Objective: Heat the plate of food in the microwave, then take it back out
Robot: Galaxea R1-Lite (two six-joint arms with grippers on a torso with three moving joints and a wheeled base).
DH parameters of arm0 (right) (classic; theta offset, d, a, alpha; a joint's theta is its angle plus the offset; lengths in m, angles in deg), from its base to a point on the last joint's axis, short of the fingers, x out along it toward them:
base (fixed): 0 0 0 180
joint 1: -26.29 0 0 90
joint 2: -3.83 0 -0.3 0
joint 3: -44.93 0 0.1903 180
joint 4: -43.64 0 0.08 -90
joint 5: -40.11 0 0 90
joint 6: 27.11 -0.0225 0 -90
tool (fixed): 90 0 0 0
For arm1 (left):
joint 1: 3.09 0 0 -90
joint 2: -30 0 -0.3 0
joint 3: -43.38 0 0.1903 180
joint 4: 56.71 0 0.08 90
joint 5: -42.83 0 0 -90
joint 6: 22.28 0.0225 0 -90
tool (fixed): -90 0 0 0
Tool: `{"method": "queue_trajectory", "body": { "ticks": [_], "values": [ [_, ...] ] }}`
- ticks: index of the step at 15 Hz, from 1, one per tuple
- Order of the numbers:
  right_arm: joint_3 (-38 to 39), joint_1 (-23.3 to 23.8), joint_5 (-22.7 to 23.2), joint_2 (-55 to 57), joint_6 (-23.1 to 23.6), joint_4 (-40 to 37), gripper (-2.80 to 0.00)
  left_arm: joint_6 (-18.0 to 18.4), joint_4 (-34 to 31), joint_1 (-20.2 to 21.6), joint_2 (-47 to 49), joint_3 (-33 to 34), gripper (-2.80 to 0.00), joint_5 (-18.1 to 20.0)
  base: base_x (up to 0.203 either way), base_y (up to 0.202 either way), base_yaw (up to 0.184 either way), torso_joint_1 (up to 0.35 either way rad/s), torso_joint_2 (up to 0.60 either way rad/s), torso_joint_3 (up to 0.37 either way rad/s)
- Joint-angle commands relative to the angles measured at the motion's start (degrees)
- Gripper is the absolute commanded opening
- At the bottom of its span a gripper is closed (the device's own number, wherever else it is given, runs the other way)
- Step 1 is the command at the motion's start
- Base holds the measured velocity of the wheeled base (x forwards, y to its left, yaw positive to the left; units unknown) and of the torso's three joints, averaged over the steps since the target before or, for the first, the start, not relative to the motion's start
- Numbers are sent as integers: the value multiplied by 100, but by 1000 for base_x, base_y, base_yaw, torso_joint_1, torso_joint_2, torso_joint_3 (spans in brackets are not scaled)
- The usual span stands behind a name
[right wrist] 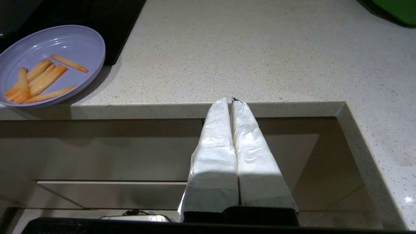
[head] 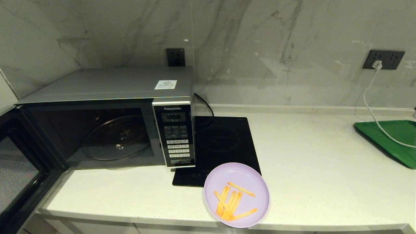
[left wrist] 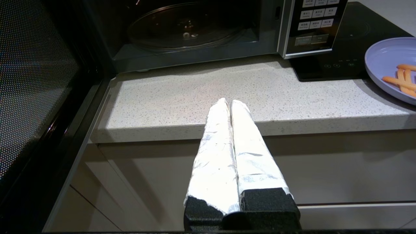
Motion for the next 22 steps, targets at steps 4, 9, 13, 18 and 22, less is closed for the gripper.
{"method": "queue_trajectory", "body": {
  "ticks": [4, 9, 13, 18, 22],
  "values": [
    [-4, -1, -1, 9, -5, -9, -280, -1, 23, -2, -11, 87, -280, 0, 0, 0, 0, 0, 0, 0],
    [4, -1, -1, 9, -5, -9, -280, -232, 60, -2, -11, 105, -280, -61, 0, 0, 0, 0, 0, 0],
    [1, -1, -1, 9, -5, -9, -280, -432, 60, -2, -11, 105, -280, -62, 0, 0, 0, 0, 0, 0],
    [-4, -1, -1, 9, 2, -9, -280, -432, 60, -2, -11, 105, -280, -64, 0, 0, 0, 0, 0, 0],
    [-13, -1, -46, 9, 4, -44, -280, -432, 60, -2, -11, 96, -280, -68, 0, 0, 0, 0, 0, 0]
  ]
}}
